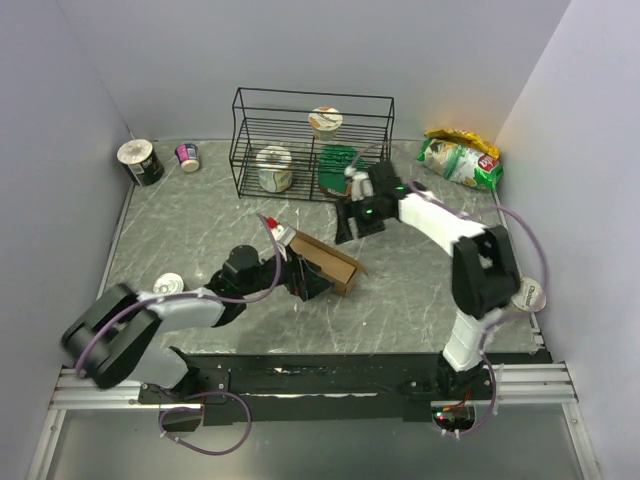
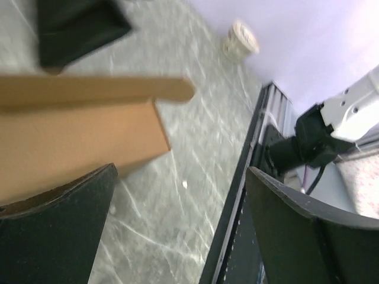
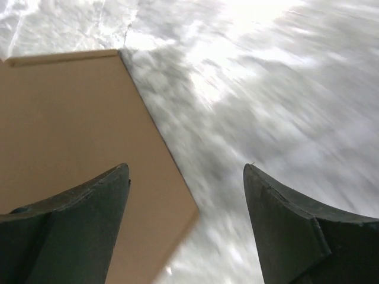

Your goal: Fold the paper box

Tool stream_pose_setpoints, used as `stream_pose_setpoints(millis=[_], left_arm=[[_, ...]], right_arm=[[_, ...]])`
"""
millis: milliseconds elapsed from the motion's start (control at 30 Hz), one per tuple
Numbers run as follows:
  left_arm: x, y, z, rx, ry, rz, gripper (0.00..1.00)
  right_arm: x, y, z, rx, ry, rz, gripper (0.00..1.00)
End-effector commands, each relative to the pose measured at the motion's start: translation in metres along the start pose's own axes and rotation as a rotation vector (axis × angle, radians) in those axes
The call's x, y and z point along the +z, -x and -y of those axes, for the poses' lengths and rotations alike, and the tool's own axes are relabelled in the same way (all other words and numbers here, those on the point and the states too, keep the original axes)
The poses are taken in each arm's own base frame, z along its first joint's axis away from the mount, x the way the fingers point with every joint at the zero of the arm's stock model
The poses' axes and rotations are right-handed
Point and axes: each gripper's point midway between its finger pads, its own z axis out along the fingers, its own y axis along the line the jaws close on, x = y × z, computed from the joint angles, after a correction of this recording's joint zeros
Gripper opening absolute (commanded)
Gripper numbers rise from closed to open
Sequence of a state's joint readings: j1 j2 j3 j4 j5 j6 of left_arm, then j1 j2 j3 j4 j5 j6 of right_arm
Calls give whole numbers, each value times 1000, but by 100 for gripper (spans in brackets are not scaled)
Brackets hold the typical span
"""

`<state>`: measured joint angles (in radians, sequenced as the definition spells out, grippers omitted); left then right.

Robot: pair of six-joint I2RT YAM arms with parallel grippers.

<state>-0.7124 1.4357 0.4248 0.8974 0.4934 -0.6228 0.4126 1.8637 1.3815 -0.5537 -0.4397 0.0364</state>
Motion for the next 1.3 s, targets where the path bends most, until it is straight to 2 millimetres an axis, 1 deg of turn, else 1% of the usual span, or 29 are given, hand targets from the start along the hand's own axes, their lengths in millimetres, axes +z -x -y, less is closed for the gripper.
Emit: stream_pose_setpoints(millis=[0, 33, 67, 100, 133, 167, 200, 233, 267, 300, 367, 400, 433, 467, 500, 533, 600, 700, 733, 767, 833, 867, 900, 967, 1000, 1067, 1100, 1267], left_arm=[[-18, 38, -10, 110, 98, 41, 96], [-27, 45, -8, 120, 107, 53, 96], [-32, 50, -13, 124, 128, 58, 96], [-41, 59, -24, 143, 172, 76, 96], [-46, 67, -28, 161, 198, 93, 96], [-51, 70, -34, 165, 229, 87, 96], [-58, 78, -45, 180, 262, 99, 96], [-62, 80, -45, 188, 250, 93, 96], [-65, 85, -49, 193, 253, 97, 96], [-71, 93, -58, 197, 273, 113, 96], [-74, 100, -62, 190, 261, 124, 96], [-78, 108, -65, 197, 254, 148, 96], [-78, 110, -67, 197, 249, 149, 96], [-78, 112, -68, 200, 242, 153, 96], [-79, 116, -70, 211, 244, 159, 96], [-79, 116, -72, 209, 246, 151, 96], [-79, 122, -76, 220, 254, 155, 96], [-79, 126, -80, 228, 260, 157, 96], [-79, 126, -82, 225, 264, 149, 96], [-79, 126, -84, 224, 269, 143, 96], [-78, 127, -89, 228, 279, 128, 96], [-78, 128, -89, 231, 278, 126, 96], [-78, 127, -90, 235, 272, 119, 96], [-78, 129, -91, 246, 269, 115, 96], [-78, 129, -93, 245, 269, 111, 96], [-78, 131, -93, 249, 264, 106, 96], [-78, 132, -94, 250, 262, 107, 96], [-77, 133, -92, 254, 243, 109, 96]], right_arm=[[-78, 22, -6, -38, -63, 190, 85], [-84, 20, -8, -43, -67, 208, 85], [-97, 15, -13, -50, -70, 245, 86], [-103, 12, -14, -38, -79, 263, 86], [-108, 9, -16, -39, -85, 282, 87], [-116, 0, -18, -41, -88, 306, 86], [-120, -4, -21, -44, -89, 324, 86], [-124, -7, -23, -48, -91, 343, 86], [-130, -18, -26, -54, -84, 363, 86], [-132, -21, -31, -71, -67, 381, 86], [-133, -34, -42, -105, -54, 390, 85], [-132, -41, -44, -121, -63, 371, 85], [-128, -46, -52, -152, -59, 354, 84], [-127, -50, -46, -149, -105, 344, 84], [-126, -52, -46, -156, -118, 333, 83], [-122, -56, -46, -164, -122, 312, 80], [-116, -62, -41, -167, -152, 287, 78], [-107, -67, -34, -188, -179, 263, 70], [-105, -67, -34, -199, -180, 260, 66], [-101, -70, -34, -209, -181, 246, 65], [-95, -71, -29, -241, -205, 228, 61], [-92, -69, -30, -263, -201, 229, 59], [-91, -69, -31, -275, -202, 227, 54], [-87, -65, -32, -299, -204, 230, 50], [-86, -64, -33, -308, -203, 232, 46], [-85, -61, -33, -332, -207, 233, 41], [-85, -60, -32, -339, -213, 232, 34], [-79, -52, -28, -404, -227, 229, 23]])
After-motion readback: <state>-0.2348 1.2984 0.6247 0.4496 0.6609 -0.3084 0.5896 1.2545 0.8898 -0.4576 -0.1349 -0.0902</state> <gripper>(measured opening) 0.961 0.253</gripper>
